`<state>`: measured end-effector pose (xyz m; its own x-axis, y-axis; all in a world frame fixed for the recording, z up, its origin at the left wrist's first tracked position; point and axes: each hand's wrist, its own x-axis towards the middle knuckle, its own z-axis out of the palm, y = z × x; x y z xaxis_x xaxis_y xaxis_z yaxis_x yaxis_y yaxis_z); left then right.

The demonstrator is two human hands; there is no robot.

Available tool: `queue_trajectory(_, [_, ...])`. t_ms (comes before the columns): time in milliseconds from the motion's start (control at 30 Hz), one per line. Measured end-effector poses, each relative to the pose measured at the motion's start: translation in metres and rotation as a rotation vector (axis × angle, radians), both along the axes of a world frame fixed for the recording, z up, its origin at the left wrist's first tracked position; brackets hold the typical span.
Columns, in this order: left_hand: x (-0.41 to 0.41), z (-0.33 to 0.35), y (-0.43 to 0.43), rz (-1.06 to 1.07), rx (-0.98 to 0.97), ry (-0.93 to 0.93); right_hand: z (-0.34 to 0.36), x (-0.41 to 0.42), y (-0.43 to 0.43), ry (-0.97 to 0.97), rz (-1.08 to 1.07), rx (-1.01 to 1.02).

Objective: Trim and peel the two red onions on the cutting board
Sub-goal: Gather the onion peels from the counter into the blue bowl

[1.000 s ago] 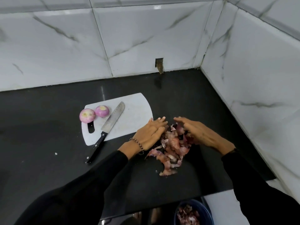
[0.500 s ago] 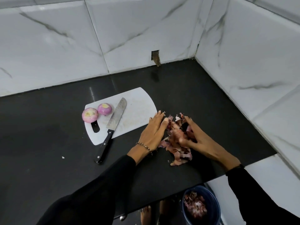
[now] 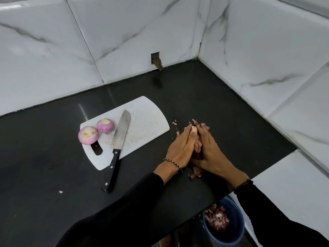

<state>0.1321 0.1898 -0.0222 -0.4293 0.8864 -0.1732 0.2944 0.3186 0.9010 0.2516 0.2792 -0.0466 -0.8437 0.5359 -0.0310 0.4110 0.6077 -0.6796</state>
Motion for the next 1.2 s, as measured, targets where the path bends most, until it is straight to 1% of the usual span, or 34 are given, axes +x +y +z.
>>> queue_trajectory(67, [0.007, -0.003, 0.0, 0.057, 0.006, -0.026, -0.001, -0.005, -0.003, 0.009, 0.003, 0.06])
queue_trajectory(200, [0.014, -0.001, 0.002, 0.135, 0.037, -0.09, 0.0, -0.012, -0.008, -0.043, 0.021, 0.209])
queue_trajectory(300, [0.014, 0.001, 0.005, 0.201, 0.053, -0.106, 0.002, -0.012, -0.014, -0.039, 0.054, 0.316])
queue_trajectory(433, [0.013, -0.008, 0.006, 0.294, 0.112, -0.108, -0.001, -0.008, -0.018, 0.048, 0.044, 0.478])
queue_trajectory(533, [0.011, -0.008, 0.006, 0.374, 0.141, -0.104, -0.003, -0.007, -0.018, 0.092, 0.066, 0.496])
queue_trajectory(633, [0.007, -0.001, 0.005, 0.465, 0.142, -0.205, -0.001, -0.007, -0.01, 0.145, 0.047, 0.407])
queue_trajectory(733, [0.007, 0.0, 0.004, 0.557, 0.141, -0.234, 0.007, -0.005, -0.002, 0.258, -0.108, 0.193])
queue_trajectory(800, [0.009, 0.0, 0.003, 0.599, 0.154, -0.266, 0.015, 0.0, 0.004, 0.268, -0.224, 0.028])
queue_trajectory(867, [0.012, 0.001, 0.006, 0.631, 0.156, -0.294, 0.023, 0.007, 0.011, 0.256, -0.281, -0.081])
queue_trajectory(933, [0.015, 0.003, 0.009, 0.65, 0.171, -0.329, 0.028, 0.014, 0.018, 0.25, -0.314, -0.151])
queue_trajectory(1100, [0.036, 0.008, 0.023, 0.63, 0.185, -0.342, 0.042, 0.036, 0.027, 0.3, -0.366, -0.334])
queue_trajectory(1200, [0.053, 0.018, 0.035, 0.588, 0.207, -0.356, 0.05, 0.053, 0.031, 0.297, -0.407, -0.316])
